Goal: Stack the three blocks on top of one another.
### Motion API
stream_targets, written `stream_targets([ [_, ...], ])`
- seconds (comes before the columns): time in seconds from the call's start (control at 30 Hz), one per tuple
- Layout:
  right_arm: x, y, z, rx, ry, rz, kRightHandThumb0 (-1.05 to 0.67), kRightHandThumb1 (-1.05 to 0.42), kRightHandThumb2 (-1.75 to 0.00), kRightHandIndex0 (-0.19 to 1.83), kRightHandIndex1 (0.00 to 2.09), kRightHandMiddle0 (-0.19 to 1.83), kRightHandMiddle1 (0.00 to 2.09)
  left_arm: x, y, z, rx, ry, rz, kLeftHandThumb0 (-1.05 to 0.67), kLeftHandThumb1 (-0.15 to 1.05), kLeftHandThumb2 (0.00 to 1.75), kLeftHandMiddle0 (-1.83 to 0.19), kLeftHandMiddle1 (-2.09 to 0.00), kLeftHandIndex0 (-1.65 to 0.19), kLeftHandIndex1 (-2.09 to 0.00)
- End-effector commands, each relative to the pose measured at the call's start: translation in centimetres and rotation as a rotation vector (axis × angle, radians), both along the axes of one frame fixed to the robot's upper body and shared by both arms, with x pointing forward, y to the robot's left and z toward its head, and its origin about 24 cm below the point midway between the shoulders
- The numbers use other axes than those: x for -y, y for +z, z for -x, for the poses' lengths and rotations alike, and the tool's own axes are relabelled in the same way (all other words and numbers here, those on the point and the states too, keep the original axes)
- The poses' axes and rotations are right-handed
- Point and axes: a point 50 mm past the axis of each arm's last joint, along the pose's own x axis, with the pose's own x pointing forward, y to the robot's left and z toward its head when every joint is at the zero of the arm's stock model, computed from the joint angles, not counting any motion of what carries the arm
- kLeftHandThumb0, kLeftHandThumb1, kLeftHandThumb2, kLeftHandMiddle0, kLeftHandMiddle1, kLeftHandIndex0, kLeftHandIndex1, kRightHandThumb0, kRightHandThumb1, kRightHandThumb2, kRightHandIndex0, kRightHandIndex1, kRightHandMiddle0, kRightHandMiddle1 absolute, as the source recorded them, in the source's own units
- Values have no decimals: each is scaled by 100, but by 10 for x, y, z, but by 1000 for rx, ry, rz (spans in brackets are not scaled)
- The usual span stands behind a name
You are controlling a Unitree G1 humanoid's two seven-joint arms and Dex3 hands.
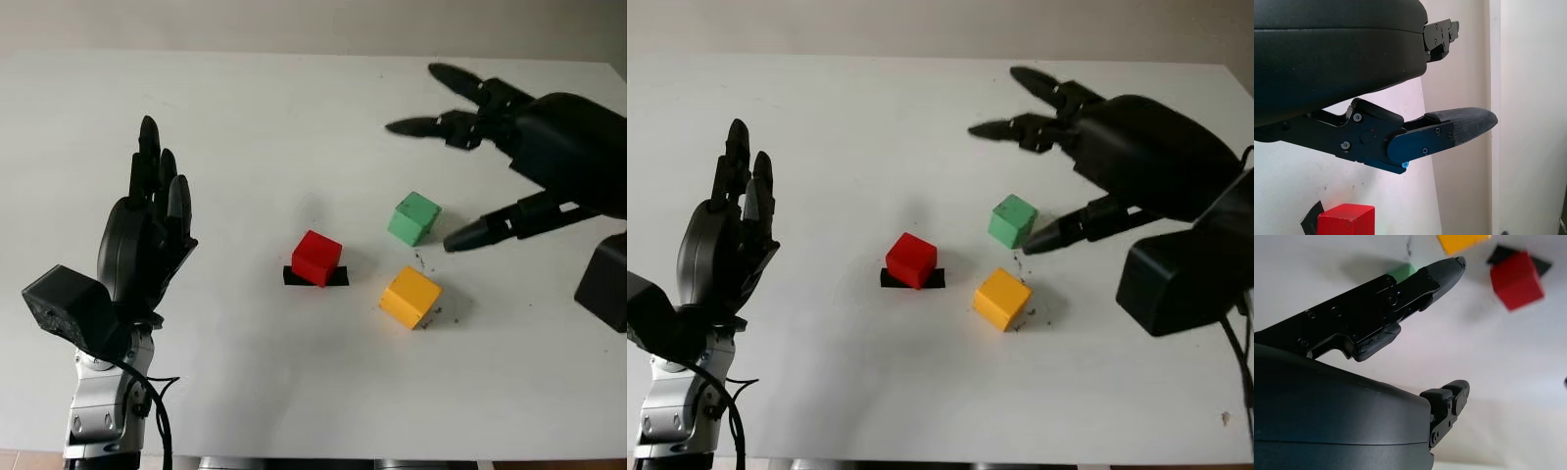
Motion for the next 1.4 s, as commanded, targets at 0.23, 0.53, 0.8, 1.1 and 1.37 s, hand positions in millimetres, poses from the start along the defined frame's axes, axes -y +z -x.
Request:
stream_targets([
  [0.23, -16, -16, 14, 26, 106, 219, -76, -78, -3, -3, 6, 44, 12, 3, 2, 1, 6, -11, -1, -70, 105, 65, 19, 0, 19, 0],
  [0.53, -23, -53, 13, -62, 115, 252, -67, -75, -5, -8, 4, 44, 8, 4, 0, 4, 2, -9, -17, -70, 105, 65, 19, 0, 19, 0],
  [0.8, -22, -79, 11, -70, 117, 270, -62, -71, -5, -6, 5, 47, 8, 4, -1, 5, 6, 3, -42, -70, 105, 64, 19, 0, 19, 0],
  [1.1, -17, -92, 6, -30, 120, 254, -55, -75, -6, -1, 8, 55, 10, 4, -1, 6, 1, 1, -52, -70, 105, 64, 19, 0, 19, 0],
  [1.37, -12, -91, -3, 62, 116, 167, -40, -83, -7, 7, 10, 72, 20, 4, -1, 6, -13, -13, -71, -70, 105, 63, 19, 0, 19, 0],
])
